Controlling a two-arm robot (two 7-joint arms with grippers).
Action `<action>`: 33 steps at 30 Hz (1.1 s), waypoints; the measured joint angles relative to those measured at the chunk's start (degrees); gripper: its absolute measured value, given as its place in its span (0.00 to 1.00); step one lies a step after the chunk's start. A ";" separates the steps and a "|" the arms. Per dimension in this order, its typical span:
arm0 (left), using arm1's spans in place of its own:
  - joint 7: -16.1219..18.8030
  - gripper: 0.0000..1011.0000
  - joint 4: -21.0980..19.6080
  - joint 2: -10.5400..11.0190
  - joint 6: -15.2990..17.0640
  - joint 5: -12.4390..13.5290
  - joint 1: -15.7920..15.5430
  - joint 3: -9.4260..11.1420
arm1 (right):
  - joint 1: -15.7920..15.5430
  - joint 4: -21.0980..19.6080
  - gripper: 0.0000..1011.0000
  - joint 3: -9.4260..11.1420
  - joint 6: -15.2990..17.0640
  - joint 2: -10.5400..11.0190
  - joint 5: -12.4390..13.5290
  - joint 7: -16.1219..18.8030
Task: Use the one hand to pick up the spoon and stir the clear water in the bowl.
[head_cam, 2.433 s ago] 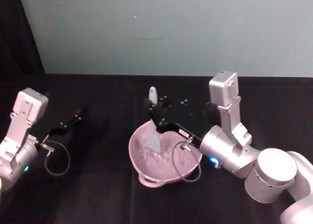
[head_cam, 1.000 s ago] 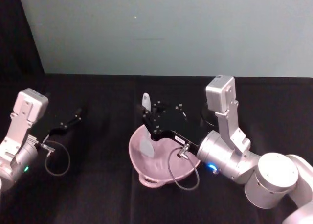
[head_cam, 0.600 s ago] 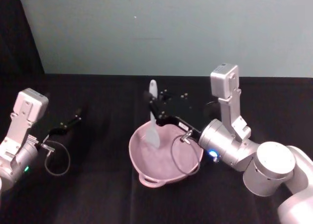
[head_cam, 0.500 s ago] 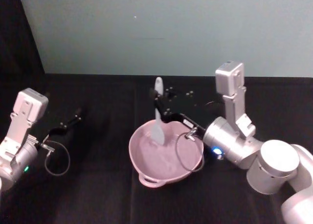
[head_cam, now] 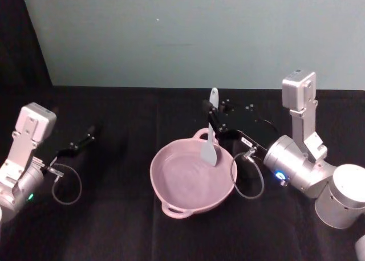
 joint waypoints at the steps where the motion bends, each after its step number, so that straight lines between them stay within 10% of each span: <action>1: 0.00 0.99 0.00 0.00 0.00 0.00 0.00 0.00 | -0.35 -0.58 0.12 0.02 0.17 0.31 0.00 0.04; 19: 0.00 0.99 0.00 0.00 0.00 0.00 0.00 0.00 | -3.28 -6.77 0.12 -4.82 0.92 0.49 -1.87 1.82; 33: 0.00 0.99 0.00 0.00 0.00 0.00 0.00 0.00 | -0.37 -2.97 0.12 -6.30 0.21 -2.57 -1.98 1.64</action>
